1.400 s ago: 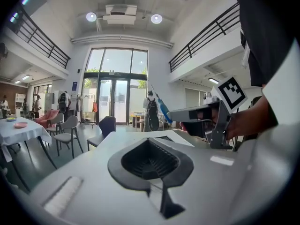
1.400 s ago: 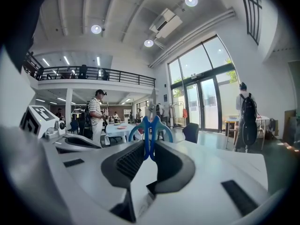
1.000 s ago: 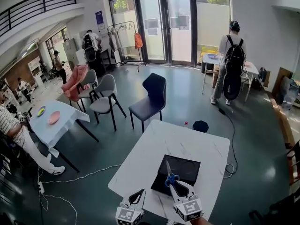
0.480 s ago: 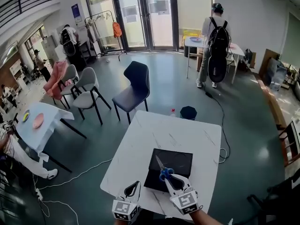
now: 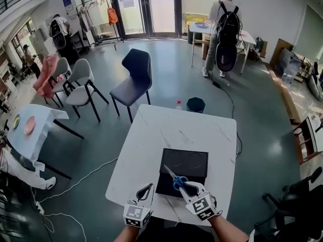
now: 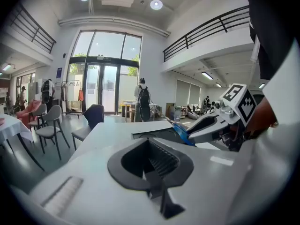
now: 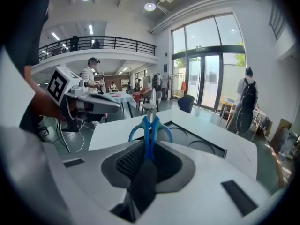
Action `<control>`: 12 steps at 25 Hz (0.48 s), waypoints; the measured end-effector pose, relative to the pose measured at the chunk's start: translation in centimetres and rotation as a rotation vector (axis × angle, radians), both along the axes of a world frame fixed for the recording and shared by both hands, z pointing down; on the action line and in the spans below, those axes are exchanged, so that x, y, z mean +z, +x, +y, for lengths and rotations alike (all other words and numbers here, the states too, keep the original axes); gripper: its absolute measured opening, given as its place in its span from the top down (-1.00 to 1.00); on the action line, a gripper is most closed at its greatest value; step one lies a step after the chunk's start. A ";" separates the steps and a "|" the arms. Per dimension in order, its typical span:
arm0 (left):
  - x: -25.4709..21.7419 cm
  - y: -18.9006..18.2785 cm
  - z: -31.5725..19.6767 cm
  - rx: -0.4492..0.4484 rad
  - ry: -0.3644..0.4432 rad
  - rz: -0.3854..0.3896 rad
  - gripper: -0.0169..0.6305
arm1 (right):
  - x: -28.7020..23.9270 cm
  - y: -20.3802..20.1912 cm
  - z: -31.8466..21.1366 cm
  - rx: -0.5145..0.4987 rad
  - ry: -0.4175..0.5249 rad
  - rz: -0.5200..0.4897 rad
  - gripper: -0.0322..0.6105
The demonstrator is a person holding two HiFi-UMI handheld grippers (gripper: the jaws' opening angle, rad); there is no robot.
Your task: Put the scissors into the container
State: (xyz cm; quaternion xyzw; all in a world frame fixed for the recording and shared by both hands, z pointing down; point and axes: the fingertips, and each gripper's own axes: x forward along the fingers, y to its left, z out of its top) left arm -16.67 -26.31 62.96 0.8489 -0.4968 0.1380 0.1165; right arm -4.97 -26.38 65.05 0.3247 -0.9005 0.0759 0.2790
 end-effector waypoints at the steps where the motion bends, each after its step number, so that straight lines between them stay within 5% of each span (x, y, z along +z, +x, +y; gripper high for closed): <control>1: 0.2 -0.1 -0.1 0.004 -0.004 0.002 0.92 | 0.5 -0.2 0.1 -0.021 -0.002 0.030 0.68; 12: 2.1 -0.8 0.5 0.020 -0.053 0.014 0.92 | 6.9 1.1 0.9 -0.176 -0.003 0.382 0.68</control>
